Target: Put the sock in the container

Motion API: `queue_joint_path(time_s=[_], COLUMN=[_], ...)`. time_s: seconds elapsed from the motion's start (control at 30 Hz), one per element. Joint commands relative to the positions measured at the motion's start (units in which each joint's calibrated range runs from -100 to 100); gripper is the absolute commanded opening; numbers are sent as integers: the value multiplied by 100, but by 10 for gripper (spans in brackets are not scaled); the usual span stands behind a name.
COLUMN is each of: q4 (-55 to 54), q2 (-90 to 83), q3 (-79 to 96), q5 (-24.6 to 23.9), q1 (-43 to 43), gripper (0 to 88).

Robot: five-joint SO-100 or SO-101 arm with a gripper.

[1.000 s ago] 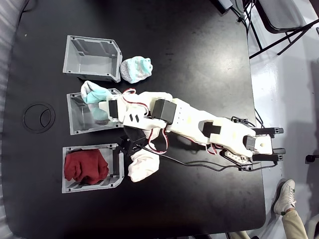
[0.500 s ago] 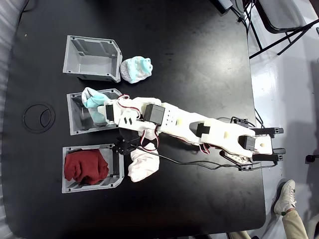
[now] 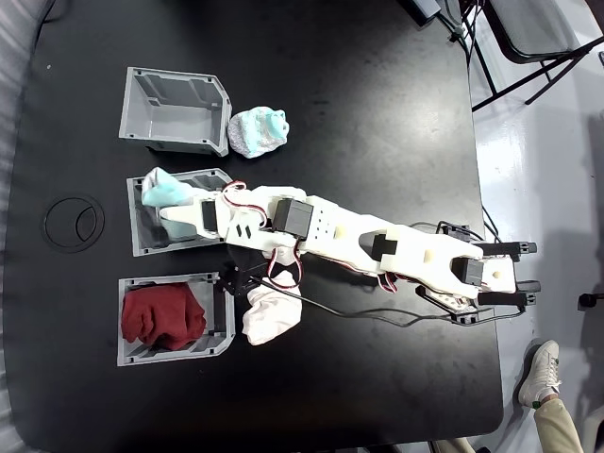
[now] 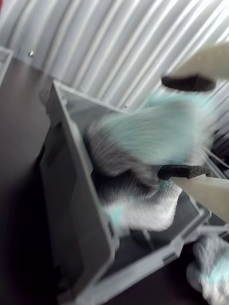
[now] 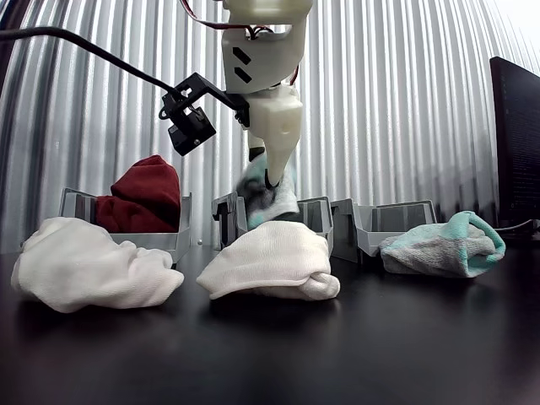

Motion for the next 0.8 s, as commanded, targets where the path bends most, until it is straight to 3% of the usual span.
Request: queue_joint_path(time_s=[0.0, 0.37, 0.67, 0.77], q4=[481, 1139, 2642, 3120], q2=[-415, -1009, -1720, -1879], q3=[-270, -270, -270, -252], q5=[-38, -38, -44, -44], q1=[45, 45, -18, -26], gripper=[333, 331, 30, 18])
